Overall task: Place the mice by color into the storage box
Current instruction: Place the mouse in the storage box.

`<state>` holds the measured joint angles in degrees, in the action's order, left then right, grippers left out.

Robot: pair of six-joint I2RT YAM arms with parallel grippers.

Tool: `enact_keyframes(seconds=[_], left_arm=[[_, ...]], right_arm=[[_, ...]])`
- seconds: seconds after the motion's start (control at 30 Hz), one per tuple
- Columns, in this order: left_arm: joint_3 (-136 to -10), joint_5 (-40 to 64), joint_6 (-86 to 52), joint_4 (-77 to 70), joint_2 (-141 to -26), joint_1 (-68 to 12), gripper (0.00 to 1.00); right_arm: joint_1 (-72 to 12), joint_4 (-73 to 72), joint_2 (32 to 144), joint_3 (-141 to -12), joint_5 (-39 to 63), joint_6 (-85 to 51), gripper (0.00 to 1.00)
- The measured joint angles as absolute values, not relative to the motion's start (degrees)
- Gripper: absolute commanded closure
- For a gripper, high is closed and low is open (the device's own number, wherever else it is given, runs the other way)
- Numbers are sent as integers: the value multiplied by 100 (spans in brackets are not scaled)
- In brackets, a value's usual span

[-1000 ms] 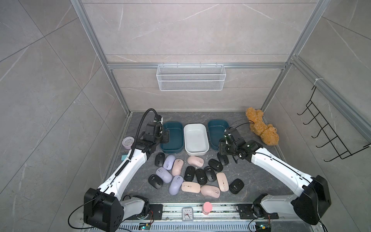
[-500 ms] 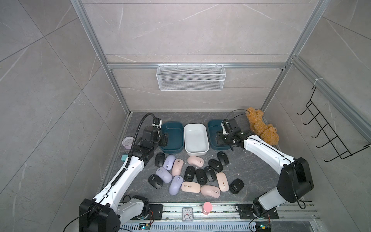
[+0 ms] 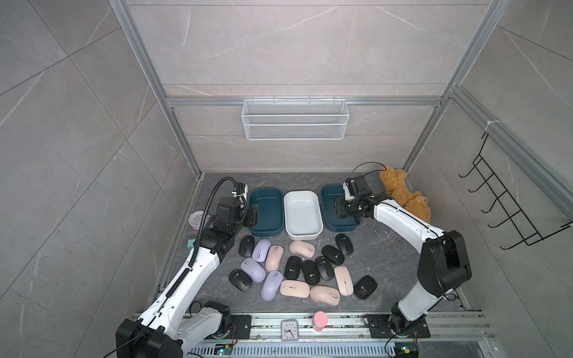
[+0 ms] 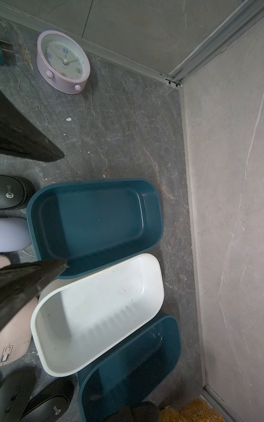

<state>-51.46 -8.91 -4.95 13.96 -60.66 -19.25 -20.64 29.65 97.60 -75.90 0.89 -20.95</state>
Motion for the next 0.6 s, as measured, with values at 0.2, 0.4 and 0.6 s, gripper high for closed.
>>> enact_keyframes(seconds=[0.2,0.4,0.6], left_arm=[[-5146,-888,-495,1411,-6066,-1925,31],[-5146,-902,-495,1411,-6069,-1925,31],[-5146,-917,-493,1411,-6125,-1925,31]], right_arm=[[-2053,2851,10031,-7695,86,-2095,55],[-1999,2766,10239,-7697,71,-2093,55],[-1957,2709,10403,-7699,67,-2093,56]])
